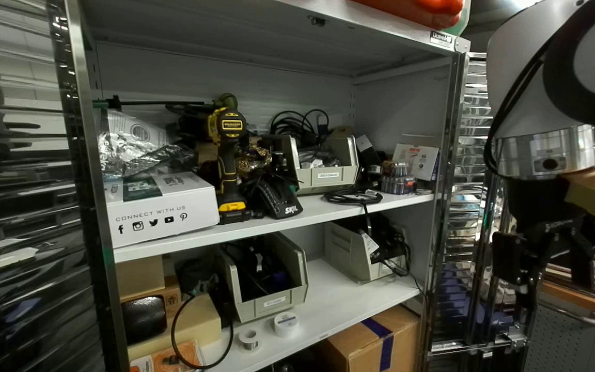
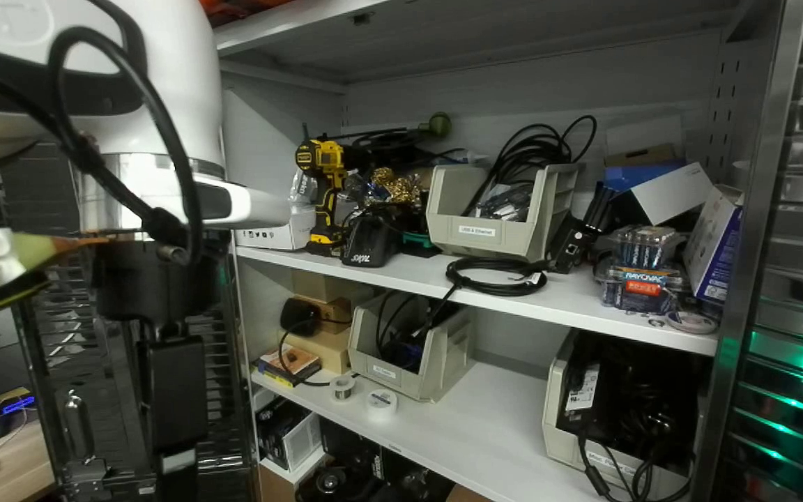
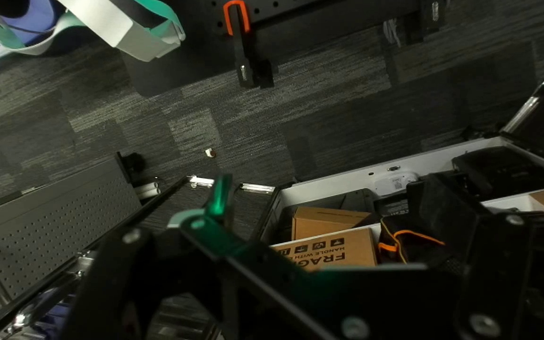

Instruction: Put the black cable in the gray box

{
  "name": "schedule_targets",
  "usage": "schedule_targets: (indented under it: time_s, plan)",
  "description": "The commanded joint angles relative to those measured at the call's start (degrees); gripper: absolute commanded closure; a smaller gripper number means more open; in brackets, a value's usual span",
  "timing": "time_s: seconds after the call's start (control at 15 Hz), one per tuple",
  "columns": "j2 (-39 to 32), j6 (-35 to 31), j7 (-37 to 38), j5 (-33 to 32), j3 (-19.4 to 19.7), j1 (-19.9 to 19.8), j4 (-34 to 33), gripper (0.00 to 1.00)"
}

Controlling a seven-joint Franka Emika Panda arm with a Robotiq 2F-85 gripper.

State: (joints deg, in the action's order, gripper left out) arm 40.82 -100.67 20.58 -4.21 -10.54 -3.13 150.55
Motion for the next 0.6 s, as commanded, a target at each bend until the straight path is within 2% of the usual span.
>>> schedule_targets:
  time_s: [0.0,0.53]
  plan:
    - [-0.11,0.11,0.36,-0.37,0.62,0.71,-0.08,0.00]
    - [-0.35,0.12,0.88,-0.29,0.62,0.50,-0.15,0.00]
